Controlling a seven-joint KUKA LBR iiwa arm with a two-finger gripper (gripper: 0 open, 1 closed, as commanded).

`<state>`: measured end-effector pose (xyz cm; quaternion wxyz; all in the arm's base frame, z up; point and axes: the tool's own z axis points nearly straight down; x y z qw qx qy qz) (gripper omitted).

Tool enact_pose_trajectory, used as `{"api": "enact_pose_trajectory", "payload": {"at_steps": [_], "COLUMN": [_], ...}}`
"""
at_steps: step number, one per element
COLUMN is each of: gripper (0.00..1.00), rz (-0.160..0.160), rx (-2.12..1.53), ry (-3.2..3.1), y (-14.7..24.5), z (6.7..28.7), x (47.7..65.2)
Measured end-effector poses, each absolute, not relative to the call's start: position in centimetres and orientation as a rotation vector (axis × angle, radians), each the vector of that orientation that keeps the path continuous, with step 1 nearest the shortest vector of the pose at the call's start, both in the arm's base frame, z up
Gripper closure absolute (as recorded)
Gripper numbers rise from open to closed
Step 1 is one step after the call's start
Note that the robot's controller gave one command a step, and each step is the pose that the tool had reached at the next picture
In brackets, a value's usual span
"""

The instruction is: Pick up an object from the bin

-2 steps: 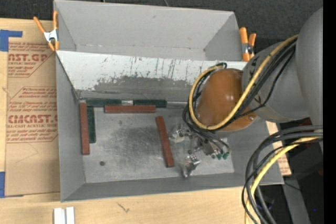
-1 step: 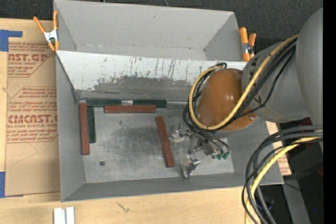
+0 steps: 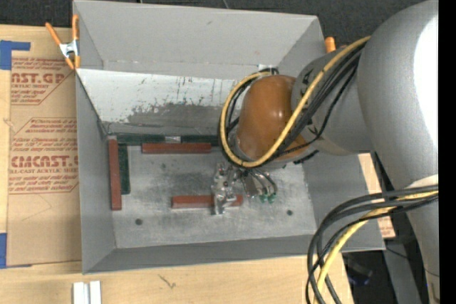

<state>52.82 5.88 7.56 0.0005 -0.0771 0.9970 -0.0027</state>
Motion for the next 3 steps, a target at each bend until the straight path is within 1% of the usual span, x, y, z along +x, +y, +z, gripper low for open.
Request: {"api": "enact_pose_trajectory", "payload": {"at_steps": [1,2,3], "gripper": [1.0,1.0,1.0], "rz": [-0.009,0.0,0.0], "rx": [-0.242,-0.441,-0.441], "ry": [3.131,3.108,3.108], "y": [5.9,6.1,6.2], "z": [7.6,19.8,19.8], "x": [52.8,54.7,54.7]}}
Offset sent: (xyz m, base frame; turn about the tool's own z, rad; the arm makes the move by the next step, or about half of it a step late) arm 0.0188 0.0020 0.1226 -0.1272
